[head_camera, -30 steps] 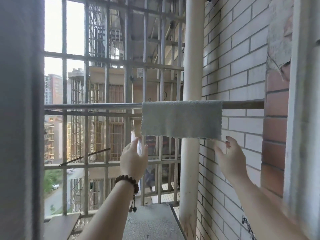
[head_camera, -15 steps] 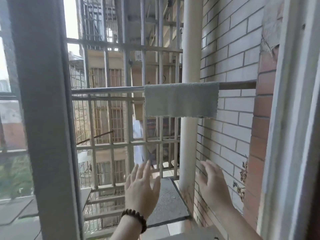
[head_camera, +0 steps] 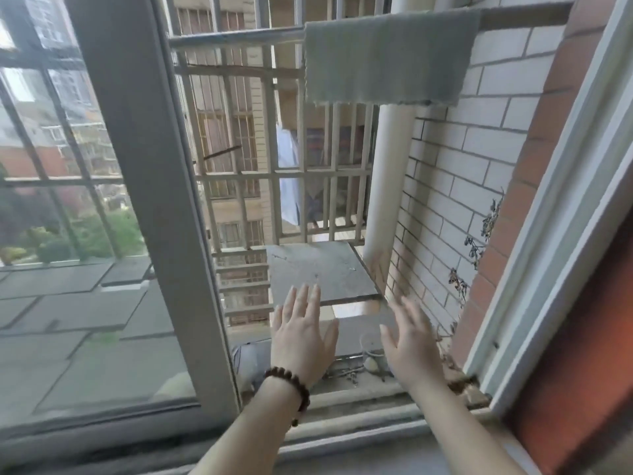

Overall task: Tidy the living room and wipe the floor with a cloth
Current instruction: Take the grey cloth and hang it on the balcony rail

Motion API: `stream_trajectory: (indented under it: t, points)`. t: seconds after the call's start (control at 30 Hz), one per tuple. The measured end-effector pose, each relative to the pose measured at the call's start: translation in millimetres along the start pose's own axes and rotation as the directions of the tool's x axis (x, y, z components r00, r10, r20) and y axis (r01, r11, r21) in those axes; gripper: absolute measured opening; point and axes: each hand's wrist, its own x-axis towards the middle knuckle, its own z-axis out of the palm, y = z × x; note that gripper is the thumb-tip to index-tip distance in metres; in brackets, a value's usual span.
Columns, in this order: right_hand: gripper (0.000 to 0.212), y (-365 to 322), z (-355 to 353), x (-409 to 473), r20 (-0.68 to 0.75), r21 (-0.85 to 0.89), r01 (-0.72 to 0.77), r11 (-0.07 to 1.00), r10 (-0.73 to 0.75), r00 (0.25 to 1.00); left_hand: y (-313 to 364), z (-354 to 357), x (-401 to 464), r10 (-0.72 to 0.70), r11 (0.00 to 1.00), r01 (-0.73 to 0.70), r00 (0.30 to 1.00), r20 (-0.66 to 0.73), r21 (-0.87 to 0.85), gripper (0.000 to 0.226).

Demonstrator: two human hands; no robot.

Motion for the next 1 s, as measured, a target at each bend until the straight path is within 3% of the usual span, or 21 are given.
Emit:
stream_trajectory:
  t: [0.3,0.53,0.67,0.77,0.9,1.0]
  points:
    - [0.041,26.2,27.5,-96.5,0.212,0.076,0.120,0.990,-0.134,0.968,1.8,33.3,-135.4,-0.234,0.970,0.232,0.972,0.026,0.067,0.068]
    - [0.042,25.5,27.5,-195.9,0.344,0.211,0.293,0.933,-0.351,0.871,11.3,25.6,-280.8,-0.544,0.832,0.541,0.839,-0.013,0.123,0.073]
    - [0.034,-14.9,33.8,-256.5,0.378,0.365,0.371,0.854,-0.500,0.779,5.5,4.8,-368.5,-0.708,0.683,0.720,0.694,-0.135,0.119,0.071]
    - [0.035,-50.4,41.8,-310.6,0.391,0.452,0.439,0.776,-0.615,0.684,-3.7,-9.4,-437.8,-0.816,0.533,0.841,0.540,-0.206,0.091,0.067]
    - [0.038,-90.5,52.1,-391.5,0.418,0.577,0.503,0.643,-0.762,0.495,-5.3,-25.4,-531.8,-0.911,0.327,0.944,0.327,-0.252,0.044,0.063]
    - [0.039,-126.6,48.2,-470.1,0.430,0.674,0.527,0.518,-0.855,0.290,-0.5,-45.6,-619.9,-0.946,0.141,0.989,0.120,-0.300,-0.051,0.065]
